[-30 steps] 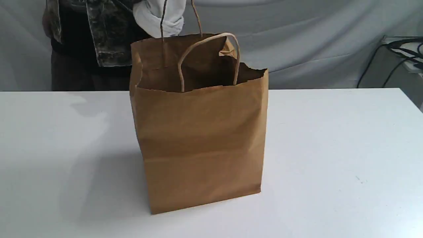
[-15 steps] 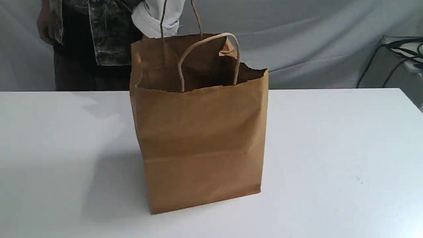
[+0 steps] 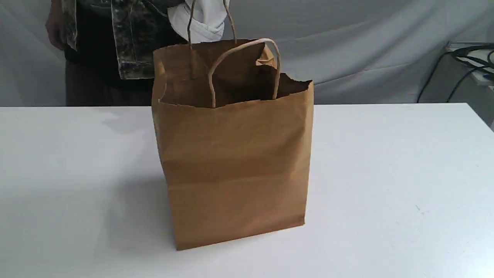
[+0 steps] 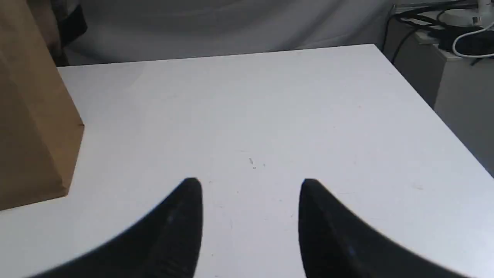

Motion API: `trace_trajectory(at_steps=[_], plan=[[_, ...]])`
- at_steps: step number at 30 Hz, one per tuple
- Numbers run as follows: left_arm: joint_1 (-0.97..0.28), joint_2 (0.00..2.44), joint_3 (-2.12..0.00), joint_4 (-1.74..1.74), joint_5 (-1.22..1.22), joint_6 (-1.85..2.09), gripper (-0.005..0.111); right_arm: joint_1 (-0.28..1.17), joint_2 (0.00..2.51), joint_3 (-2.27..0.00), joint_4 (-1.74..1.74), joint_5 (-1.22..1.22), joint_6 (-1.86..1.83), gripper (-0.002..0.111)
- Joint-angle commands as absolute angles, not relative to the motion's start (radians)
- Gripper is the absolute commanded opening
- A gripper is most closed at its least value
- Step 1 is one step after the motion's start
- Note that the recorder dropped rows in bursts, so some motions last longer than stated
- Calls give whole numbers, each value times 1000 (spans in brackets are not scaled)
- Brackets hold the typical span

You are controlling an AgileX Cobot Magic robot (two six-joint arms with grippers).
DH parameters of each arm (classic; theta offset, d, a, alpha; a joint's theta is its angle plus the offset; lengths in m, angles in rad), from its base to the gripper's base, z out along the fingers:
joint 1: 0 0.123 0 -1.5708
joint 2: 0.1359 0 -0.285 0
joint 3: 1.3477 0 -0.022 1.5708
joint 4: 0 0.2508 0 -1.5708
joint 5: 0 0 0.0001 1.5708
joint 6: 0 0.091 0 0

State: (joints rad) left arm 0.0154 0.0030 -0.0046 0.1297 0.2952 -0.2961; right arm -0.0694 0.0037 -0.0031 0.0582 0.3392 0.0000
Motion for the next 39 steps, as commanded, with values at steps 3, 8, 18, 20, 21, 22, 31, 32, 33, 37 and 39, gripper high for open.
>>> trace_trajectory(at_steps=[3,8,18,20,21,22,31,32,33,37,39], plan=[[19,0,0,76,393,-273,0,-71,0,0,68,334,0,40],[19,0,-3,-9,452,-282,0,-71,0,0,68,334,0,40],[19,0,-3,-9,446,-277,0,-71,0,0,68,334,0,40],[19,0,-3,-9,446,-277,0,-71,0,0,68,334,0,40],[19,0,-3,-9,446,-277,0,-71,0,0,68,334,0,40],[19,0,-3,-9,446,-277,0,-71,0,0,68,334,0,40],[19,0,-3,-9,446,-275,0,-71,0,0,68,334,0,40],[19,0,-3,-9,446,-275,0,-71,0,0,68,334,0,40],[19,0,-3,-9,446,-275,0,-71,0,0,68,334,0,40],[19,0,-3,-9,446,-275,0,-71,0,0,68,334,0,40],[19,0,-3,-9,446,-275,0,-71,0,0,68,334,0,40]])
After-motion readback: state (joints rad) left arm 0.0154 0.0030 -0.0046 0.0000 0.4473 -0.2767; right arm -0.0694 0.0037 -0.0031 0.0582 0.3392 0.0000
